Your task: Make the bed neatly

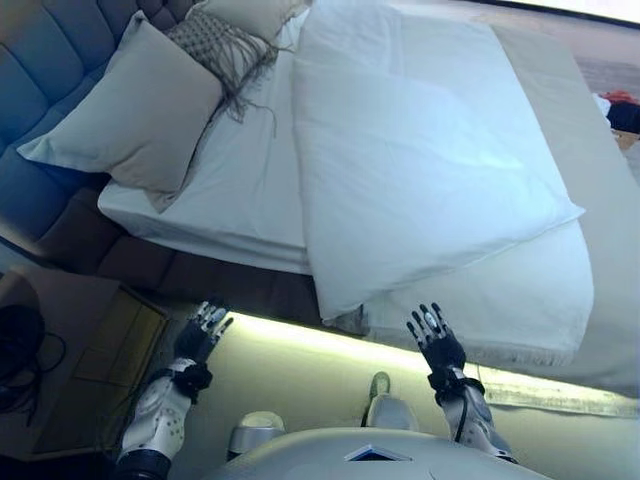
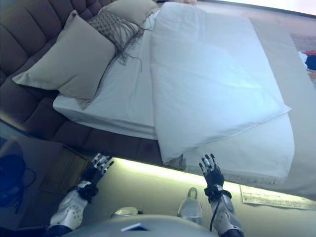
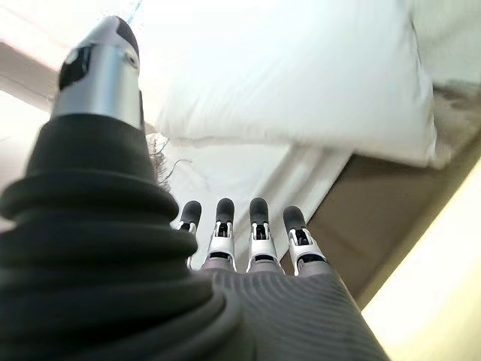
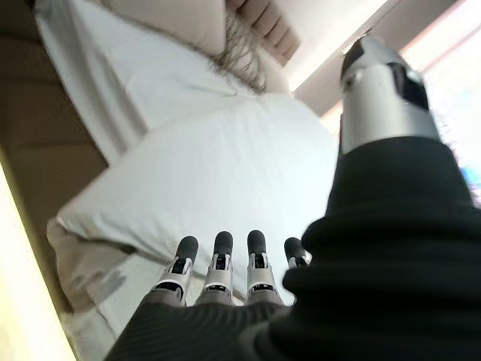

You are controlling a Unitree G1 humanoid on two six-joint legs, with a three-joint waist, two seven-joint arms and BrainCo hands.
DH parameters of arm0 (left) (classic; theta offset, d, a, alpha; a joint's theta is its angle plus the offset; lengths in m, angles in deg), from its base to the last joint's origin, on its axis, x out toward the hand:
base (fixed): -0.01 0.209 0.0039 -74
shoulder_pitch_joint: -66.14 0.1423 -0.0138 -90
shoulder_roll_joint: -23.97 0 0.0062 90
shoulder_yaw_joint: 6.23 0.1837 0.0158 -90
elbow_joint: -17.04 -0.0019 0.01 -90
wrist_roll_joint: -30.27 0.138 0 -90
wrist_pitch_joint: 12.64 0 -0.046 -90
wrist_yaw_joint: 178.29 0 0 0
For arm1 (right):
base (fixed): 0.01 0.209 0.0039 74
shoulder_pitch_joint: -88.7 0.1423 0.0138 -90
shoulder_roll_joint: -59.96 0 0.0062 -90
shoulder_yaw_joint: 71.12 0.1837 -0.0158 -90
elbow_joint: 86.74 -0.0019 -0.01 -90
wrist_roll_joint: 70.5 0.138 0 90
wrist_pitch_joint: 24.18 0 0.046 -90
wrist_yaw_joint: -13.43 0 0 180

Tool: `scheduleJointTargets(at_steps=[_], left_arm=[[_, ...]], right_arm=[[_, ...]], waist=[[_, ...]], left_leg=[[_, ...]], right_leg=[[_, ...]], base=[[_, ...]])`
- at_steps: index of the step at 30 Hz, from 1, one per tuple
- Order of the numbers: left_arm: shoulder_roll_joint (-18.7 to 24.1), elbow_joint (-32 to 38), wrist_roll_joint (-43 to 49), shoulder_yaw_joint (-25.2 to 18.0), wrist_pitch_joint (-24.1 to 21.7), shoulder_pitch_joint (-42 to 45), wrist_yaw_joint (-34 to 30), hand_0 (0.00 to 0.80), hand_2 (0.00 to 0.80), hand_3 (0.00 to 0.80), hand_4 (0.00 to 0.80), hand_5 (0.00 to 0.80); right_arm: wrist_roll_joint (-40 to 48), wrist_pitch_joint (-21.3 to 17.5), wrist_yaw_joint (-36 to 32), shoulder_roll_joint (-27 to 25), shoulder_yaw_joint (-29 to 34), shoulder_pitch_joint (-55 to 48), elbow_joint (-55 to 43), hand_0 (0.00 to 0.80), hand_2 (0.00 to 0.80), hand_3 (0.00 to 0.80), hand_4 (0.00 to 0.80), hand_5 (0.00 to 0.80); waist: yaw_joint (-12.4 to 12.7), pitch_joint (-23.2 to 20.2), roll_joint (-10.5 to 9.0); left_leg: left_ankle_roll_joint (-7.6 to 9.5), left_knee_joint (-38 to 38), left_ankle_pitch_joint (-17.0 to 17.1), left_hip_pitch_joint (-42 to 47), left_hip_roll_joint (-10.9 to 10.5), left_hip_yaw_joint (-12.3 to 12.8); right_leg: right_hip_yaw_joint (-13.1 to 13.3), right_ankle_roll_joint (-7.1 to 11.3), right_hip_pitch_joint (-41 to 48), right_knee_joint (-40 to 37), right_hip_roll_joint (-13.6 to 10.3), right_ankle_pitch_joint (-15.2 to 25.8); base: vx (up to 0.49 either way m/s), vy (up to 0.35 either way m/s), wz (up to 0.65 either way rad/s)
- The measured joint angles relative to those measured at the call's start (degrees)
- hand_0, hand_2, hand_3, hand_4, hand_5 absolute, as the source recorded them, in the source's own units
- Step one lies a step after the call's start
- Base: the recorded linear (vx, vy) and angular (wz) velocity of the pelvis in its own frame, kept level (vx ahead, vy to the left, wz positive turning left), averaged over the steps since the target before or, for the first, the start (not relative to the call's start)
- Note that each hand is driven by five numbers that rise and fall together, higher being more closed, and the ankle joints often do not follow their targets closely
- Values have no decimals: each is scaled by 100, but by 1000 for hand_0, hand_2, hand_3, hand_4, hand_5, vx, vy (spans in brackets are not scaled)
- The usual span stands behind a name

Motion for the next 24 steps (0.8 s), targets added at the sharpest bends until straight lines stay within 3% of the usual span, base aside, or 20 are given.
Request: scheduleJointTargets(at_steps=[2, 4, 7, 10, 14, 19, 21, 22, 23, 24], left_arm=[[-7, 48, -47, 7, 30, 2, -56, 0, 0, 0, 0, 0], [-26, 54, -118, 159, 9, -15, -97, 0, 0, 0, 0, 0], [-64, 57, -376, 345, 5, -49, -180, 0, 0, 0, 0, 0], [-123, 113, -387, 596, 3, -205, -298, 0, 0, 0, 0, 0], [-127, 224, -389, 707, 2, -426, -321, 0, 0, 0, 0, 0], [-196, -10, -385, 724, -55, -449, -313, 0, 0, 0, 0, 0], [-210, -124, -379, 699, -60, -431, -335, 0, 0, 0, 0, 0], [-209, -150, -379, 682, -66, -398, -335, 0, 0, 0, 0, 0], [-206, -161, -375, 625, -64, -350, -348, 0, 0, 0, 0, 0], [-164, -160, -373, 579, -58, -319, -373, 0, 0, 0, 0, 0]], right_arm=[[16, 41, 68, -152, -5, 133, -65, 0, 0, 0, 0, 0], [15, 41, 83, -248, -6, 205, -72, 0, 0, 0, 0, 0], [67, 29, 137, -240, -12, 325, -78, 0, 0, 0, 0, 0], [299, -18, 198, -256, -2, 289, -78, 0, 0, 0, 0, 0], [408, -17, 289, -236, -12, 72, -114, 0, 0, 0, 0, 0], [405, -17, 285, -248, -21, 18, -145, 0, 0, 0, 0, 0], [405, -18, 284, -239, -29, -41, -156, 0, 0, 0, 0, 0], [405, -18, 280, -241, -42, -101, -170, 0, 0, 0, 0, 0], [405, -24, 279, -221, -71, -131, -165, 0, 0, 0, 0, 0], [405, -26, 274, -167, -97, -191, -168, 0, 0, 0, 0, 0]], waist=[[-17, 12, -1], [9, -7, -82], [1, 0, -178], [-27, -2, -168], [-20, 31, -95], [149, 161, 169], [273, 197, 272], [334, 158, 347], [360, 159, 342], [421, 143, 302]], left_leg=[[-5, 626, 83, -326, 198, -221], [201, 935, 366, -423, 313, -236], [220, 1238, 901, -634, 466, -222], [162, 1191, 900, -831, 358, -117], [143, 277, 891, -896, 238, -73], [123, -672, 958, -1330, 221, -250], [77, -756, 1117, -1454, 209, -298], [4, -722, 1362, -1393, 183, -307], [-72, -647, 1471, -1401, 140, -284], [-37, -637, 1495, -1338, 30, -204]], right_leg=[[-177, -166, 81, 58, 189, -192], [-256, -341, 145, 113, 315, -400], [-382, -591, 298, 79, 439, -598], [-573, -714, 342, 68, 482, -740], [-757, -790, 552, -159, 612, -798], [-599, -676, 612, -195, 672, -859], [-526, -552, 692, -168, 636, -927], [-461, -428, 716, -150, 614, -940], [-433, -328, 813, -176, 557, -964], [-402, -234, 876, -184, 433, -968]], base=[[241, -356, 19], [214, -289, 12], [216, -200, 13], [235, -62, 31], [257, 33, 34], [343, 77, -5], [423, 136, -28], [406, 147, -24], [398, 157, -23], [422, 190, -2]])
